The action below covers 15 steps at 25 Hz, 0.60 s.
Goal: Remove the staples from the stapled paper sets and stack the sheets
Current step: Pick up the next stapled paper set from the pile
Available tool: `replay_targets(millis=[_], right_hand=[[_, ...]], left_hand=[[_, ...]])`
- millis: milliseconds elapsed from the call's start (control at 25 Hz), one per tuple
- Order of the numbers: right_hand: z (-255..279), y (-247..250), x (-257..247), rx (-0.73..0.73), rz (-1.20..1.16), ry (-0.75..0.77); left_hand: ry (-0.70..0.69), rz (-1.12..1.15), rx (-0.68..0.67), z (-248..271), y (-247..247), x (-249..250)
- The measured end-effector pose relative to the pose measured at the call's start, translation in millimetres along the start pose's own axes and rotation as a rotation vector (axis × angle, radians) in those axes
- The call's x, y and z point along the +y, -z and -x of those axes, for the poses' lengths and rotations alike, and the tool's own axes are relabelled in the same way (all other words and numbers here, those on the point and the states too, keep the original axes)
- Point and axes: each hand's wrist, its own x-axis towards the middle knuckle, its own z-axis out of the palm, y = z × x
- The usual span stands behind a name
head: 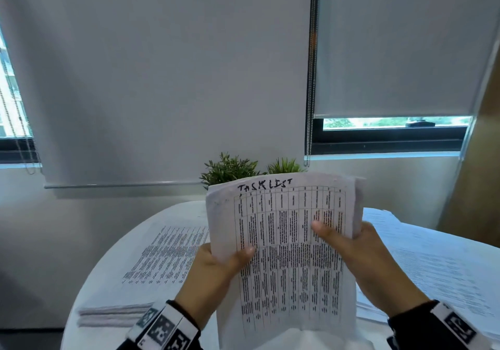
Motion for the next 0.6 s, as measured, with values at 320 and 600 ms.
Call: replay_targets(millis=[320, 600], right_hand=[[4, 1, 13, 0.058, -0.193, 0.020], [6, 1, 11, 0.095, -0.091, 0.034]], left_hand=[[0.040, -0.074, 0.057, 5, 3, -15], [-0.004, -0.150, 0.089, 5, 6, -8]])
